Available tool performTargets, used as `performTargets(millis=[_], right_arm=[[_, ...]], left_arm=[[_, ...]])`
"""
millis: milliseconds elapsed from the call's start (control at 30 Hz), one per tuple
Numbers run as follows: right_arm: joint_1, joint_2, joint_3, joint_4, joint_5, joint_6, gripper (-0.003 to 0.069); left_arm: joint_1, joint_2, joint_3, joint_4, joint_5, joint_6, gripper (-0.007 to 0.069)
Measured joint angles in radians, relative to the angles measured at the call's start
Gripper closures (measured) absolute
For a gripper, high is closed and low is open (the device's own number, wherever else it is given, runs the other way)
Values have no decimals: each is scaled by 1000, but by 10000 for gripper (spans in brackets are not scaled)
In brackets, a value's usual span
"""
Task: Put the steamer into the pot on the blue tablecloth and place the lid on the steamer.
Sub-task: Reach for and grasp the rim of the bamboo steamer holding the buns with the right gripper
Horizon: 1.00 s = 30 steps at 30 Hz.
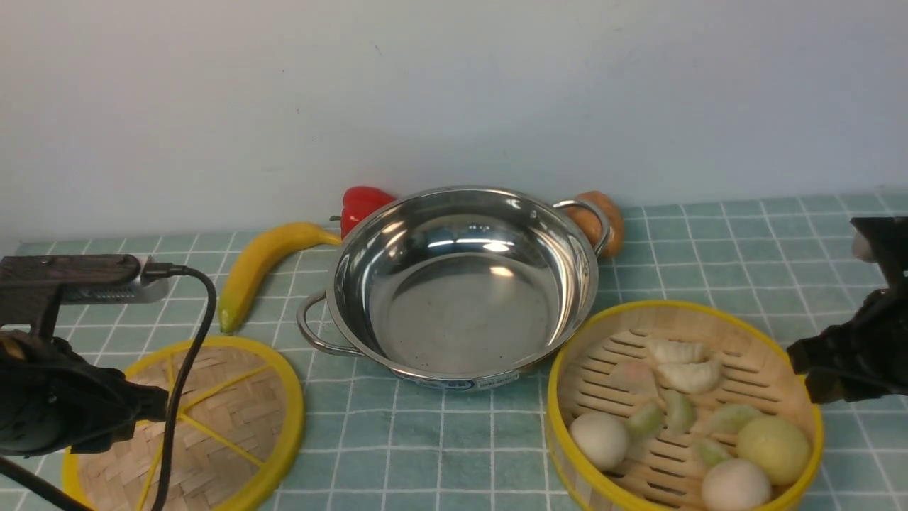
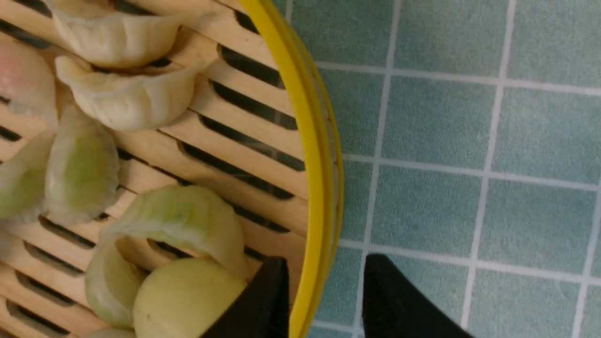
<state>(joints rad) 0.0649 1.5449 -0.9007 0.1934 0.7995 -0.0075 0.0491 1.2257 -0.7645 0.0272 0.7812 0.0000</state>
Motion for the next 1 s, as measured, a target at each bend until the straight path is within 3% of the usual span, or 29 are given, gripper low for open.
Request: performTargets(millis=[533,733,1000], right_arm=[[0,139,-3,34,-123,-24,430],[0,147,-5,53,-122,-34,570],[0,150,-64,-6,39,-34,571]], left_arm=[[0,0,-1,2,0,0,381],[0,0,-1,2,0,0,381],[0,0,-1,2,2,0,381]])
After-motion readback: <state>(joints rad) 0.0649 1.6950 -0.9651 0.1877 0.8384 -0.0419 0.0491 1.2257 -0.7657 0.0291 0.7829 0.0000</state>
